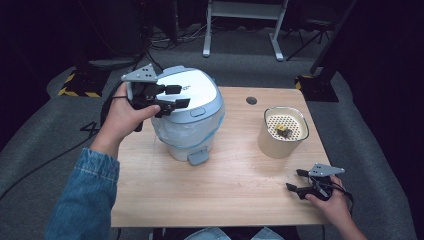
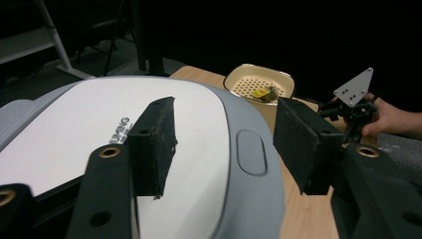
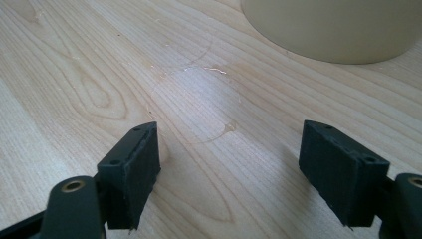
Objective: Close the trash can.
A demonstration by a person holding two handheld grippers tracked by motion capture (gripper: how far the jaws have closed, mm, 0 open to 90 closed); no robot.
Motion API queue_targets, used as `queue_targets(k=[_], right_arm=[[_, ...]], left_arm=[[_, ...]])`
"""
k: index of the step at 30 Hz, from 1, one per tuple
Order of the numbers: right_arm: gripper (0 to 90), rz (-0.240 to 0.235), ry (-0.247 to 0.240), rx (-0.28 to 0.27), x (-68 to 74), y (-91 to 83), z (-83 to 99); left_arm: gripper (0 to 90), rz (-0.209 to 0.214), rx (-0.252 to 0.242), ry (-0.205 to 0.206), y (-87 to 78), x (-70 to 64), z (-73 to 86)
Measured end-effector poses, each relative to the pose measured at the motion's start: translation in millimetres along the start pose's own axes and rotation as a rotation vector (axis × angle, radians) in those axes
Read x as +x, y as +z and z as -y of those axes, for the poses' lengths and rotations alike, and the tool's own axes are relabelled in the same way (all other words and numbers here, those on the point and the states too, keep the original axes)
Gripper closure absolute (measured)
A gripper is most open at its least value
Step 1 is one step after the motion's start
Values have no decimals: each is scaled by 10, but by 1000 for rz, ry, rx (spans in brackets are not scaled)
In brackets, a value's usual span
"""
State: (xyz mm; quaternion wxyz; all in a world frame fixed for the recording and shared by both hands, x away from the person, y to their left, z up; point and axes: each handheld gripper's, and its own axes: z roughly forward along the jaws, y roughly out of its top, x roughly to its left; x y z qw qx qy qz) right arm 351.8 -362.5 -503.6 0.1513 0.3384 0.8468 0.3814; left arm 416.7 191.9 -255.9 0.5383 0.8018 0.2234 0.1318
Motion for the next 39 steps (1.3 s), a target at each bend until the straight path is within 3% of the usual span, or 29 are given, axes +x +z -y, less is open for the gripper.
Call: queue_targets(k=[2, 6, 10, 13, 18, 24, 25, 30, 38, 39], right_arm=[[243, 0, 0, 0, 0, 0, 0], [242, -1, -1, 1, -2, 0, -2], [242, -3, -1, 1, -3, 3, -3], [242, -6, -4, 0, -9, 6, -6], [242, -11, -11, 1, -20, 16, -16], [241, -11, -12, 0, -22, 23, -21], [240, -14, -11, 2, -22, 24, -23], [240, -14, -12, 2, -21, 25, -24], [240, -14, -12, 2, -22, 25, -23], [240, -14, -12, 2, -21, 25, -23]], left_arm=[[367, -5, -6, 5, -155, -152, 61], [353, 0, -12, 12, -297, -276, 136], [338, -8, 29, 45, -405, -425, 260], [335, -17, 51, 39, -481, -536, 405], [325, -39, 57, 30, -534, -598, 554], [316, -65, 100, 4, -536, -684, 882], [314, -72, 111, 2, -529, -696, 993], [303, -87, 134, -4, -514, -697, 1178], [282, -137, 177, -56, -481, -675, 1528], [281, -135, 183, -74, -455, -672, 1636]])
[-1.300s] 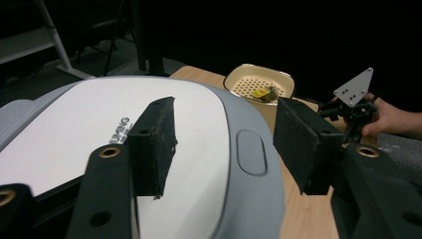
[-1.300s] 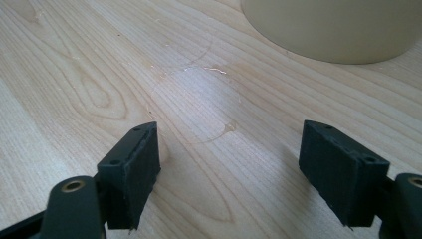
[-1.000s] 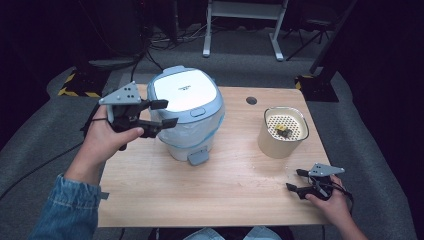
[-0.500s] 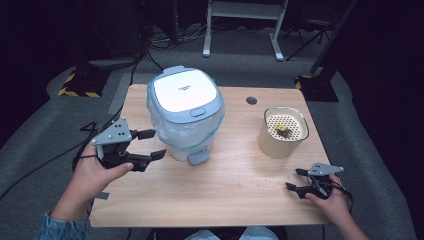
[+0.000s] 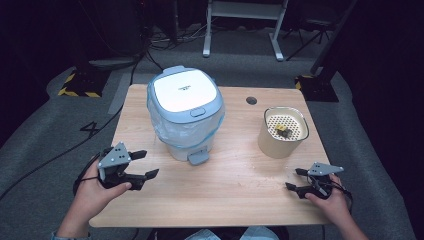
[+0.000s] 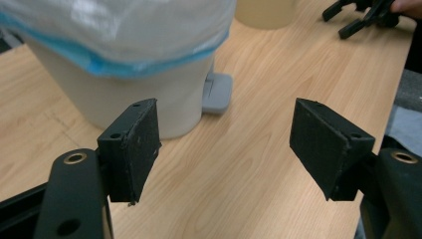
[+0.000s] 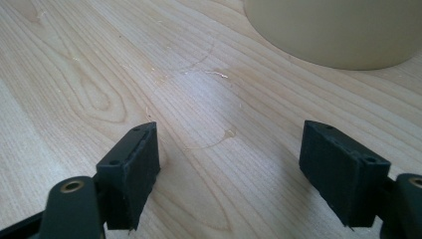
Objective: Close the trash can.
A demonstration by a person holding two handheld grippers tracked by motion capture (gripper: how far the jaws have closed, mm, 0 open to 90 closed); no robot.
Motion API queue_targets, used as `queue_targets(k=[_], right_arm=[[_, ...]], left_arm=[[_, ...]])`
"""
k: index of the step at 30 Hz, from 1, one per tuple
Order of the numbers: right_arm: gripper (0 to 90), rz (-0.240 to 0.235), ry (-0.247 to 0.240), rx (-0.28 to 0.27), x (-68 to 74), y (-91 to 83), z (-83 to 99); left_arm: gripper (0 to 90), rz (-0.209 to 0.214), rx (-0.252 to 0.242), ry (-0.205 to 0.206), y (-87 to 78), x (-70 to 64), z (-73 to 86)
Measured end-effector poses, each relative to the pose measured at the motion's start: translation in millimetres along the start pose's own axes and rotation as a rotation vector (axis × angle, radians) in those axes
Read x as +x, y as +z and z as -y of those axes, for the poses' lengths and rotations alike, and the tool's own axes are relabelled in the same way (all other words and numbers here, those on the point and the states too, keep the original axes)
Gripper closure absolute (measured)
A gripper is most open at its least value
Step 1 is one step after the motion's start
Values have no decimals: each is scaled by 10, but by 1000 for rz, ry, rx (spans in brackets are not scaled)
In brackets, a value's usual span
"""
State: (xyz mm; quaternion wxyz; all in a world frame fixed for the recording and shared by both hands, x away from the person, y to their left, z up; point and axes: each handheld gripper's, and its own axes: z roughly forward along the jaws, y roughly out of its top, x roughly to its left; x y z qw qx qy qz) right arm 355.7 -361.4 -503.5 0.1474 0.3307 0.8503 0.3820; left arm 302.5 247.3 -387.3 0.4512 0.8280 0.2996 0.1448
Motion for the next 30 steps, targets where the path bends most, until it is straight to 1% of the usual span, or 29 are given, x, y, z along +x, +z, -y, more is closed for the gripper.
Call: queue_targets(k=[1, 5, 7, 8, 10, 11, 13, 14, 15, 16, 19, 22, 23, 24, 27, 28, 29, 30], right_arm=[[240, 0, 0, 0, 0, 0, 0], [240, 1, -2, -1, -1, 0, 0], [240, 1, -2, -1, -1, 0, 0], [240, 2, -2, -1, -1, 1, 0], [240, 1, -2, -1, -1, 0, 0], [240, 1, -2, -1, -1, 0, 0], [240, 1, -2, -1, -1, 0, 0], [240, 1, -2, -1, -1, 0, 0], [240, 1, -2, -1, -1, 0, 0], [240, 1, -2, -1, -1, 0, 0], [240, 1, -2, -1, -1, 1, 0], [240, 1, -2, -1, -1, 0, 0], [240, 1, -2, -1, -1, 0, 0], [240, 1, -2, -1, -1, 0, 0], [240, 0, 0, 0, 0, 0, 0], [240, 0, 0, 0, 0, 0, 0], [240, 0, 0, 0, 0, 0, 0], [238, 1, -2, -1, -1, 1, 0]], left_arm=[[276, 0, 0, 0, 0, 0, 0], [274, 3, 13, -37, 99, 30, 194], [274, -5, 19, -58, 137, 46, 276], [273, -12, 31, -58, 149, 60, 309], [273, -30, 50, -71, 168, 80, 370], [273, -40, 58, -99, 194, 97, 438], [272, -49, 72, -105, 218, 116, 497], [272, -49, 72, -105, 218, 116, 497], [271, -59, 84, -120, 249, 134, 566], [268, -59, 84, -120, 249, 134, 566], [268, -68, 94, -133, 309, 157, 671], [262, -77, 121, -138, 379, 166, 757], [262, -85, 143, -140, 413, 171, 794], [262, -85, 143, -140, 413, 171, 794], [253, -123, 167, -154, 482, 182, 864], [243, -123, 167, -154, 482, 182, 864], [243, -142, 180, -140, 505, 187, 882], [236, -163, 191, -118, 527, 194, 896]])
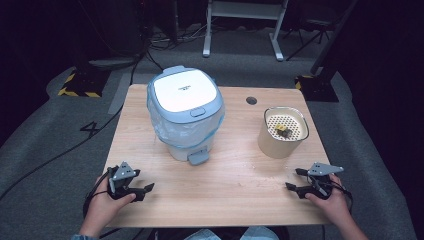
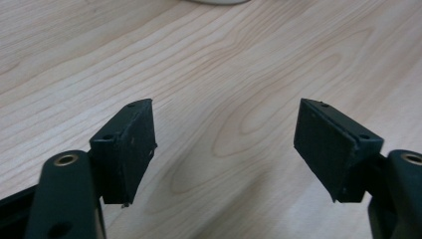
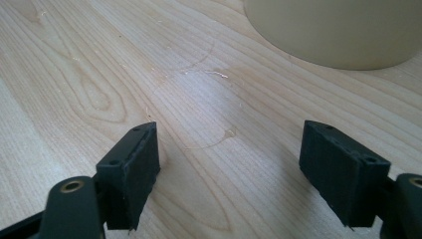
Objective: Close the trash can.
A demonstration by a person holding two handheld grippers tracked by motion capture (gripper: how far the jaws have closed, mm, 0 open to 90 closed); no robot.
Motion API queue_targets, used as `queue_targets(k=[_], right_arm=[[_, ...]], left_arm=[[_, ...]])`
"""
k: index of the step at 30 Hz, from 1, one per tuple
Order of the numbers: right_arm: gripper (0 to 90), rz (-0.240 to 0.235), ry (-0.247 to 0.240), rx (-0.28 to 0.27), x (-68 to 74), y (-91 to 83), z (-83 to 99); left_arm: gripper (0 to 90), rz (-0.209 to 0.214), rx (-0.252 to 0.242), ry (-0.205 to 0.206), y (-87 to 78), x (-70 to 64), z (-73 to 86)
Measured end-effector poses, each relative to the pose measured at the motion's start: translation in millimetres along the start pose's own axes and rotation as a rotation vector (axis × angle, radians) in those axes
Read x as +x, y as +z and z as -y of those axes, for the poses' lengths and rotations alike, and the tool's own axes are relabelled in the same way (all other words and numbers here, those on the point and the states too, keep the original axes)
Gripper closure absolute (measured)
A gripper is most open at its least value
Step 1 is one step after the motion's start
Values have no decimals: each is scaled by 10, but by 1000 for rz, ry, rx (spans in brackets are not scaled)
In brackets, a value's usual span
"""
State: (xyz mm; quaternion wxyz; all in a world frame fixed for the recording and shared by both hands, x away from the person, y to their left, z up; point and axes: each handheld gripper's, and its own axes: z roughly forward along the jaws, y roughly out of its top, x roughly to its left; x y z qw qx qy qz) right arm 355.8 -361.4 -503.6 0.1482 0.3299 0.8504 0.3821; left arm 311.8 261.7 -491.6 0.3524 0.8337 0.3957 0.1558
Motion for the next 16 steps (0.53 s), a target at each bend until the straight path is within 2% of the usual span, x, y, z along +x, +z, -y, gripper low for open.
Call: queue_targets(k=[3, 4, 5, 6, 7, 16], right_arm=[[233, -1, -3, 1, 1, 1, 0], [233, -1, -3, 1, 1, 1, 0], [233, -1, -3, 1, 1, 1, 0], [233, -2, -5, 1, 1, 1, 0], [232, -2, -5, 1, 1, 2, 0], [230, -2, -5, 2, 2, 2, 0]], left_arm=[[173, -69, 51, 38, 94, -2, 15], [154, -46, 19, 11, 145, 7, 34], [155, -46, 19, 11, 145, 7, 34], [155, -34, 24, -20, 154, 8, 32], [149, -29, 28, -27, 155, 22, 31], [144, -29, 29, -26, 156, 25, 29]])
